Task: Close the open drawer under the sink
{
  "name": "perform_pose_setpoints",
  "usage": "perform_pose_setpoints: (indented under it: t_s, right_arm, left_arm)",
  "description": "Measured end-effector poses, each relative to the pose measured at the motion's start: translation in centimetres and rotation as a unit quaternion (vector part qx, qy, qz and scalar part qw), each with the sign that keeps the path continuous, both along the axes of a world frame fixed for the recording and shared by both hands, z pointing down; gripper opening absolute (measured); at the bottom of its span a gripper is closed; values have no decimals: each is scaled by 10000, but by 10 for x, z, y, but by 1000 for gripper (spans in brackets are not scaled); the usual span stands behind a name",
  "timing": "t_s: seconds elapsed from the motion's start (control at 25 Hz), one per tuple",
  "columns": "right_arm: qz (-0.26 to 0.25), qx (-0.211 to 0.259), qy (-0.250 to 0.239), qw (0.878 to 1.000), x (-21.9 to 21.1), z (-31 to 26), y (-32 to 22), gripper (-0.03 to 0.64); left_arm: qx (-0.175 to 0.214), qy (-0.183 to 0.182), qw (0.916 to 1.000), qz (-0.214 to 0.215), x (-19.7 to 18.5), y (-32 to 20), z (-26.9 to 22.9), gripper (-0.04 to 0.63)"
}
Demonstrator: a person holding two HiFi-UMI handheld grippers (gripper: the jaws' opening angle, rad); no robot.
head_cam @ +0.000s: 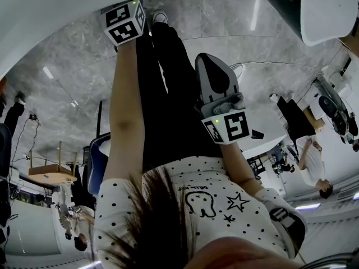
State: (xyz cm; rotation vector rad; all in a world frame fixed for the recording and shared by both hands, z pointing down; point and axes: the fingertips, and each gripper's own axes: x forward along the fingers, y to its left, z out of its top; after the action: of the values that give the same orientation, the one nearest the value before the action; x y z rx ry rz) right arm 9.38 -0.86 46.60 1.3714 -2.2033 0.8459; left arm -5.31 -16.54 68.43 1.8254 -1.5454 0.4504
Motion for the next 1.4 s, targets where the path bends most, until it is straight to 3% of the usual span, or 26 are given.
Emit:
perform_pose_setpoints:
  t_s: [1.4]
  right_arm:
    - [39,-42,-13,10000,4,2,3,14]
  left_arm:
    - [53,-10,9999,-92,3,-14,1,146]
